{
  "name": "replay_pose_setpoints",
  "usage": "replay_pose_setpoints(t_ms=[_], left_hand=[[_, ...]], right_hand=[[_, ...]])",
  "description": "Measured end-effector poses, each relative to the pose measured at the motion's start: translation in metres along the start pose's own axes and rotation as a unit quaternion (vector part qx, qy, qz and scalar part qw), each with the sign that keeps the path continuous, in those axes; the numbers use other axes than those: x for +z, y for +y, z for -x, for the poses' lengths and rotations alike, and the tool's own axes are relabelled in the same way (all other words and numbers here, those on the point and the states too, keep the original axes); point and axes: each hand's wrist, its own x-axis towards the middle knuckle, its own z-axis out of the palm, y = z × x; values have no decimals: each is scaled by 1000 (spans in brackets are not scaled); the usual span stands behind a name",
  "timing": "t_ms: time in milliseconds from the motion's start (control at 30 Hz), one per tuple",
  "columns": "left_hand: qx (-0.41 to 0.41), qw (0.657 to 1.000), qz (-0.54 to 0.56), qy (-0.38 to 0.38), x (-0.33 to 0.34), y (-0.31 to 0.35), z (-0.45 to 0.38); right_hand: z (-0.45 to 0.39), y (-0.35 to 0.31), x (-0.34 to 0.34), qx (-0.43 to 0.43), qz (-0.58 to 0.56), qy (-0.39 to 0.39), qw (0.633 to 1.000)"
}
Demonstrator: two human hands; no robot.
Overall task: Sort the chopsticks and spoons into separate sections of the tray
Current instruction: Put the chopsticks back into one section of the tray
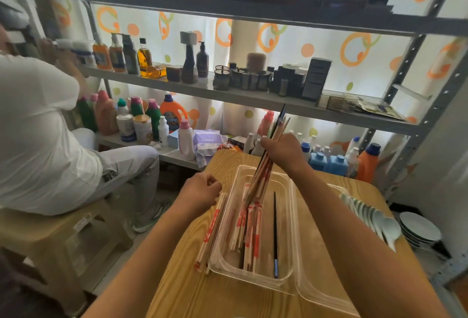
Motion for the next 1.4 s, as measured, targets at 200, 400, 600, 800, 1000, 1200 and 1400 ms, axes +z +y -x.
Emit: replay_pose_setpoints(t_ms=[200,400,600,800,1000,1200,1400], left_hand=[[-123,973,-181,-70,31,-55,-4],[-66,951,-278,-119,38,-59,-4],[-65,944,-302,-119,38,-56,-3],[-27,951,-296,-87,38,-62,-6],[-1,952,-292,-93,37,-68,-2],[-15,947,-311,-79,43,-61,-1],[-38,922,-383,-24,52,-62,-1]], right_hand=[[-4,31,18,65,107,-35,992],[5,49,32,133,172,-141,966],[12,53,38,160,198,-173,951],[16,58,46,157,205,-170,951],[23,47,42,152,246,-146,946],[33,38,47,138,229,-145,953],[43,40,48,153,189,-138,960]])
